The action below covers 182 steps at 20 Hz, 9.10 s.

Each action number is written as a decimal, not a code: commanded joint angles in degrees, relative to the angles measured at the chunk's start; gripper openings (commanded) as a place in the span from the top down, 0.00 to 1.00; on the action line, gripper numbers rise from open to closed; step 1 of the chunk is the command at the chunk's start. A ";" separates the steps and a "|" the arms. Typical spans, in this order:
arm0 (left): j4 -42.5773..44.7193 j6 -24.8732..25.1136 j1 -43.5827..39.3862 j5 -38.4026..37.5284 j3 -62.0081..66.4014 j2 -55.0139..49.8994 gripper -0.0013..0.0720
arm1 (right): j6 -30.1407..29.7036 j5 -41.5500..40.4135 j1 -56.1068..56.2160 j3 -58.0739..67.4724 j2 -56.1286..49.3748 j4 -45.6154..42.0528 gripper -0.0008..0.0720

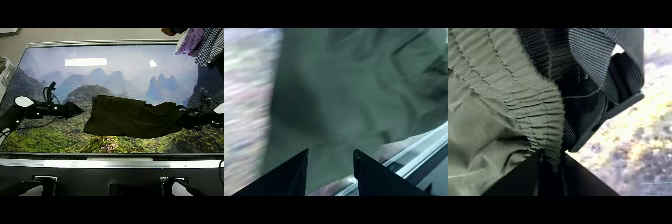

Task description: Fold the clothes and pants, and hang the long-sleeved shirts on hangers.

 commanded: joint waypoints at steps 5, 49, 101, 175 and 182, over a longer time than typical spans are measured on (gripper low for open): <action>-10.34 -3.80 -29.99 32.59 7.41 -10.10 0.97 | -2.34 3.56 0.02 3.72 -0.57 -1.81 0.92; 41.18 -48.33 -21.73 -18.47 48.65 -17.33 0.97 | -7.21 21.84 16.44 21.44 13.31 5.81 0.93; 35.04 -36.41 3.08 -23.82 42.29 0.48 0.96 | -14.19 -5.53 6.45 -29.09 16.50 42.51 0.03; 35.74 -18.53 2.91 -19.32 13.62 13.00 0.96 | 10.71 -0.13 32.28 7.08 16.98 -9.33 0.92; 41.29 -18.47 2.97 -19.74 8.96 17.09 0.96 | 11.52 5.03 39.17 7.08 14.97 -11.47 0.92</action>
